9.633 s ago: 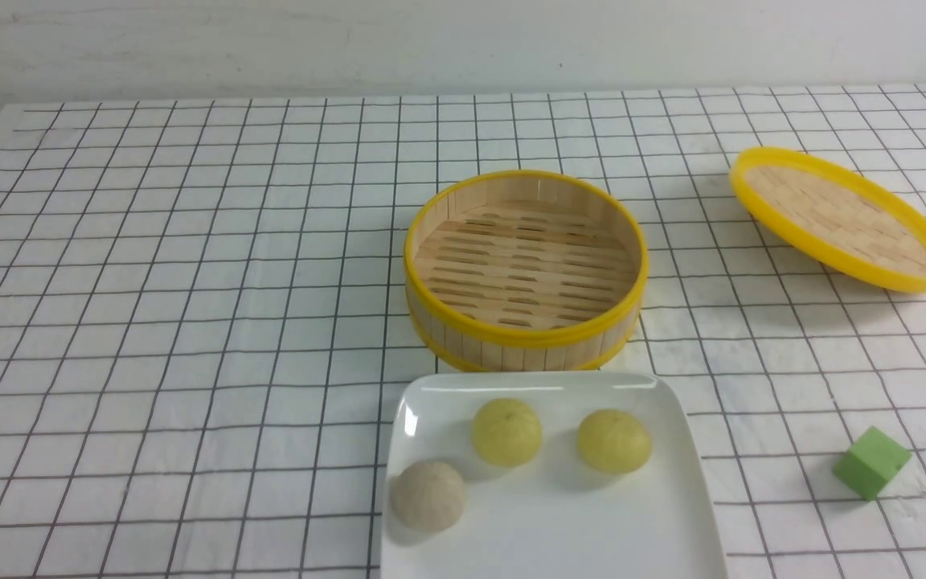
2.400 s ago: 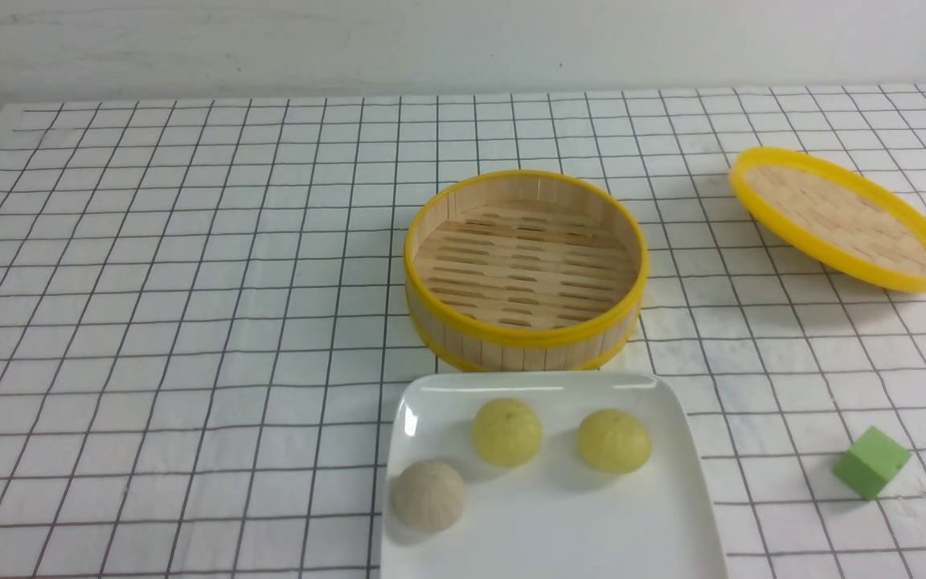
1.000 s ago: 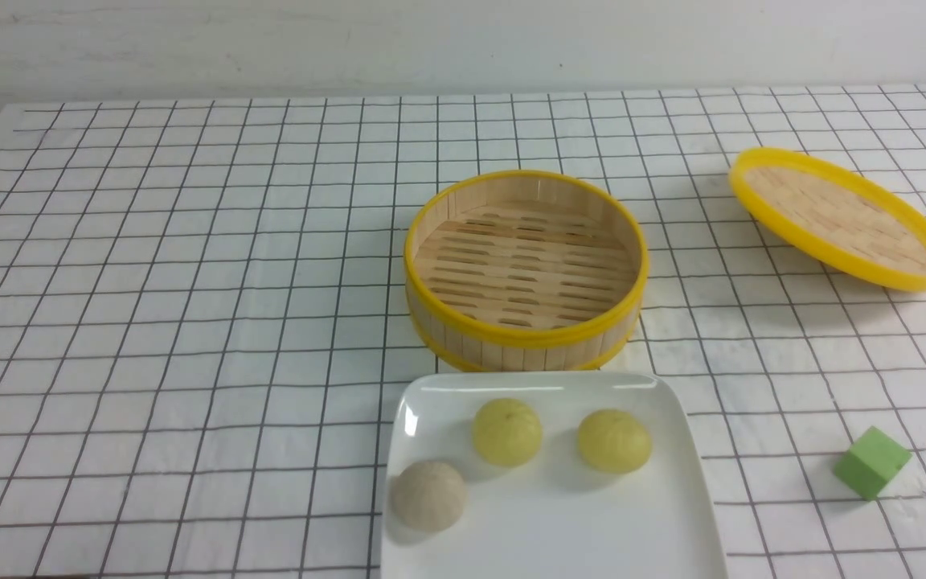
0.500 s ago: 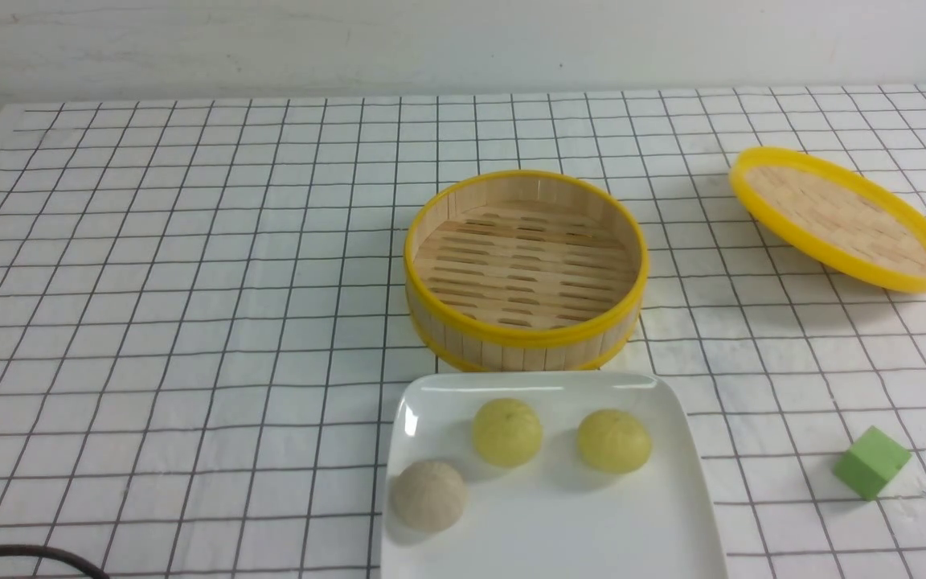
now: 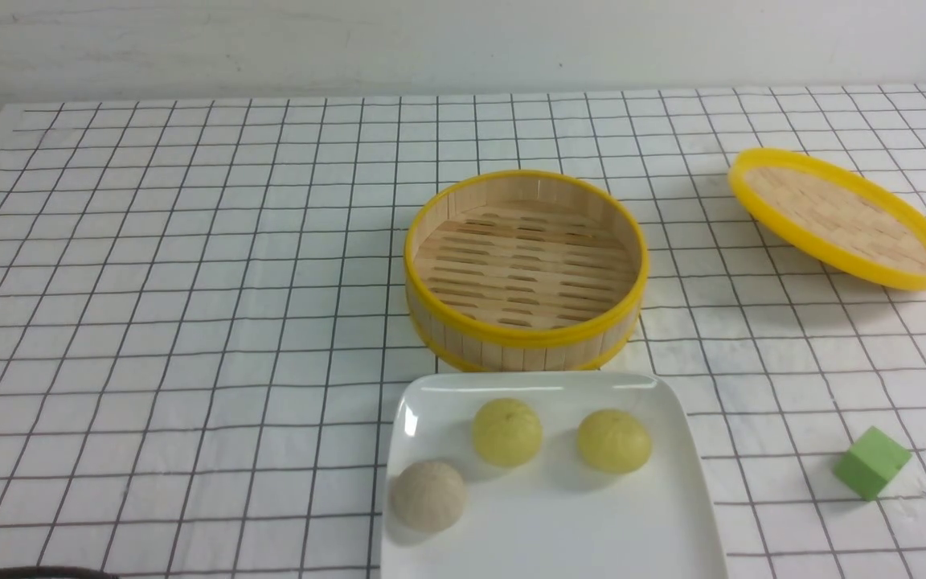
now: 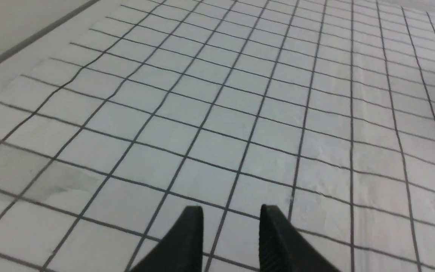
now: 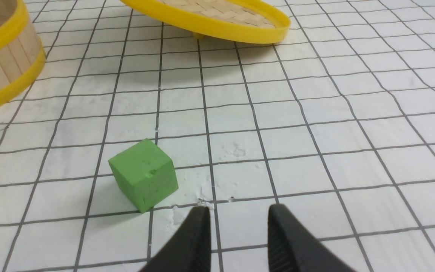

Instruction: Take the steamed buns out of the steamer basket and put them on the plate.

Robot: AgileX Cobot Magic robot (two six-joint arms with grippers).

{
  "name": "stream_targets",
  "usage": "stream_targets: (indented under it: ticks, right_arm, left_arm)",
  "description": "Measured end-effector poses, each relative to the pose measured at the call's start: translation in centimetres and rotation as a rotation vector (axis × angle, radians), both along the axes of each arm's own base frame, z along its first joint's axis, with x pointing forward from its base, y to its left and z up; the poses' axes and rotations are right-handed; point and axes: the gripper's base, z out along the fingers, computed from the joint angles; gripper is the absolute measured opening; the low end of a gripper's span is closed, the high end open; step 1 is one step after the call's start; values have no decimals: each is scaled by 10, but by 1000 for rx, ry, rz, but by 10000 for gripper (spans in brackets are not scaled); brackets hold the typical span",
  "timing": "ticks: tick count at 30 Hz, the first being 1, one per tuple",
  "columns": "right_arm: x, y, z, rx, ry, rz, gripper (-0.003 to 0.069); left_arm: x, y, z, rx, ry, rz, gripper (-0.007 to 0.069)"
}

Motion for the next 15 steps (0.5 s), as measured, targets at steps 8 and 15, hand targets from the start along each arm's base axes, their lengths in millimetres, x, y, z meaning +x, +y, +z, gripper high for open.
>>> stream_targets:
  ticks: [8, 15]
  right_arm:
    - [0, 0, 0, 0, 0, 0, 240]
    - [0, 0, 0, 0, 0, 0, 240]
  left_arm:
    - [0, -11, 0, 116, 18, -161, 243]
    - [0, -12, 0, 130, 18, -175, 243]
